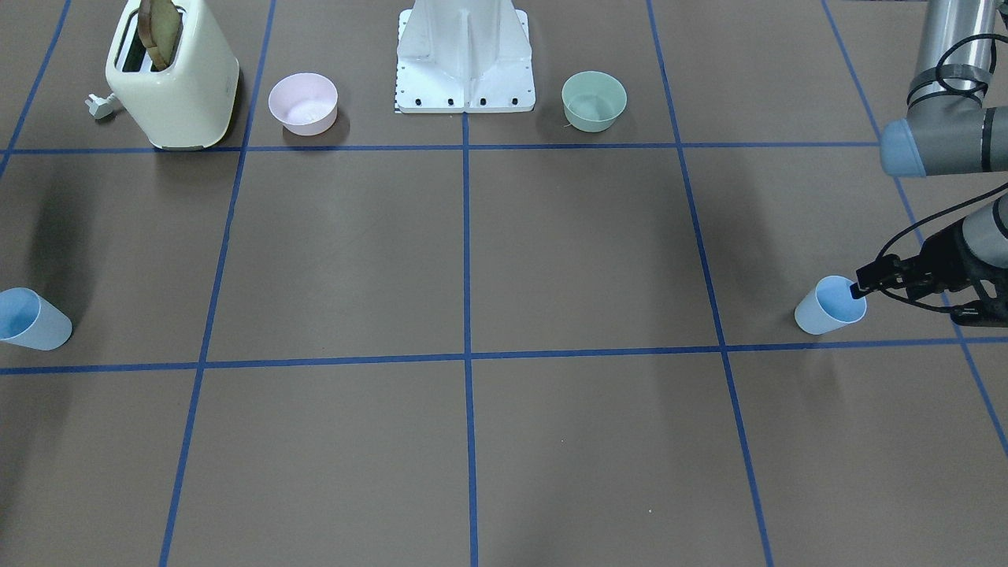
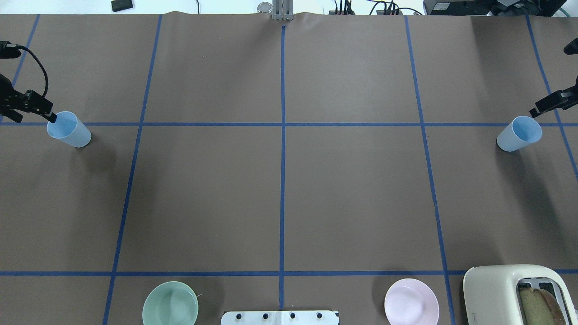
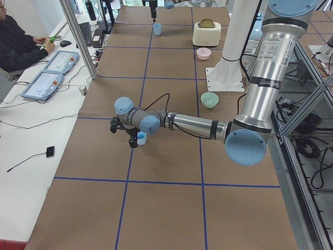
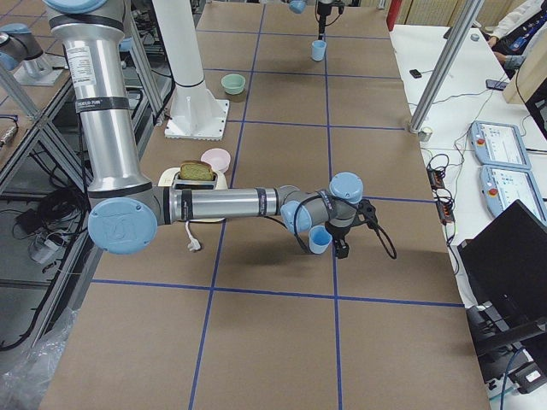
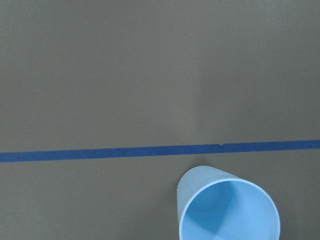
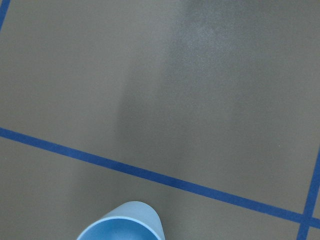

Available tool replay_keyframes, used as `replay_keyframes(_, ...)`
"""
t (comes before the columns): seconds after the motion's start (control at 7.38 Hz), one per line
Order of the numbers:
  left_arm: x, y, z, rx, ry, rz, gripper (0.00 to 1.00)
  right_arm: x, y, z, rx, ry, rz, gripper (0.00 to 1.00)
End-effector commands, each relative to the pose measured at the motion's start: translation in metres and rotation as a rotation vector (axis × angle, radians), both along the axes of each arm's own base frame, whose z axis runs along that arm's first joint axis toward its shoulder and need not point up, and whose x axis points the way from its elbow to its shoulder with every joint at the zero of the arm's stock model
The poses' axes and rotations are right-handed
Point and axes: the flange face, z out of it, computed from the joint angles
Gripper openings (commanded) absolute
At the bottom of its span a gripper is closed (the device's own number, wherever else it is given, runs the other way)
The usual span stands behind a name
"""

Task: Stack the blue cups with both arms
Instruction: 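Lower the left gripper onto a light-blue cup while the right lowers onto the other, then close the left gripper on the light-blue cup rim and lift it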

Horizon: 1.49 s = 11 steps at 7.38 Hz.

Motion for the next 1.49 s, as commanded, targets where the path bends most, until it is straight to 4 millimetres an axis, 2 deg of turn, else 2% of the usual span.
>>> replay_keyframes(0.0, 0.012, 0.002, 0.002, 0.0, 0.001, 0.019, 0.98, -0.002, 0.001, 0.001, -0.001, 0.0, -0.003, 1.0)
replay_keyframes(0.27, 0.014, 0.002, 0.001, 0.004, 0.002, 0.023, 0.98, -0.003, 0.006, 0.006, 0.024, -0.008, -0.007, 1.0)
replay_keyframes(0.54, 0.015, 0.002, 0.002, 0.003, 0.0, 0.024, 0.97, -0.019, 0.006, 0.003, 0.045, -0.012, -0.027, 1.0)
replay_keyframes(0.81, 0.016, 0.003, 0.002, 0.003, 0.0, 0.025, 0.95, -0.02, 0.008, 0.007, 0.039, -0.008, -0.028, 1.0)
replay_keyframes(1.08, 0.016, 0.003, 0.003, 0.0, 0.0, 0.026, 0.89, -0.019, 0.01, 0.009, 0.038, -0.009, -0.03, 0.98)
replay_keyframes(1.35, 0.023, 0.006, 0.006, -0.005, -0.002, 0.039, 0.78, -0.023, 0.01, 0.01, 0.038, -0.007, -0.036, 0.98)
